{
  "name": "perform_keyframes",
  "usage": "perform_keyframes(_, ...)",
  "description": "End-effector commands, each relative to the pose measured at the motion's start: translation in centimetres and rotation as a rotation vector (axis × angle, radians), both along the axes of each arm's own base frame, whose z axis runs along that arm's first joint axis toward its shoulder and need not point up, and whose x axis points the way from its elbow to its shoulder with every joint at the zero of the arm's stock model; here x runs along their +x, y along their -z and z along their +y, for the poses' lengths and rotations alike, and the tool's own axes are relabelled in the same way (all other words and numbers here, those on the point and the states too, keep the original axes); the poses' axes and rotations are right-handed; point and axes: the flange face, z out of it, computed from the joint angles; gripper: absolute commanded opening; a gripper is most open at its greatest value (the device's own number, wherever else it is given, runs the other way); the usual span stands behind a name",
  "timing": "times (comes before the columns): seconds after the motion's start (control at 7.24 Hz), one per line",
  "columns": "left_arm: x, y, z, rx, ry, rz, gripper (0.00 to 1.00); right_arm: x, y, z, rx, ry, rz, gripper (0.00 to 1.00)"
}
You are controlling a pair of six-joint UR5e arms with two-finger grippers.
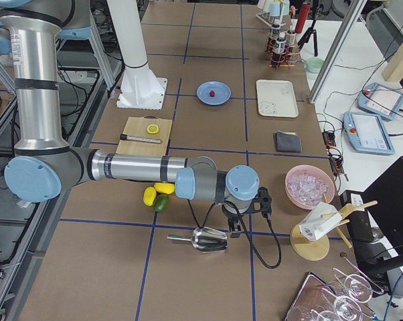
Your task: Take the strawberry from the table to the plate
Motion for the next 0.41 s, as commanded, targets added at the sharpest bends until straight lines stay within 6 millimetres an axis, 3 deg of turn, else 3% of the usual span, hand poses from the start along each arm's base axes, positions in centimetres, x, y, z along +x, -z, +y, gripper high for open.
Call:
perform_keyframes(0.0,-0.03,-0.11,0.04,-0.002,0.0,0.0,1.0,0.0,0.0,-0.01,0.0,0.0,0.0,1.0)
perform_keyframes(0.28,-0.03,-0.24,0.06,-0.004,0.0,0.0,1.0,0.0,0.22,-0.11,0.003,-0.001,0.0,1.0)
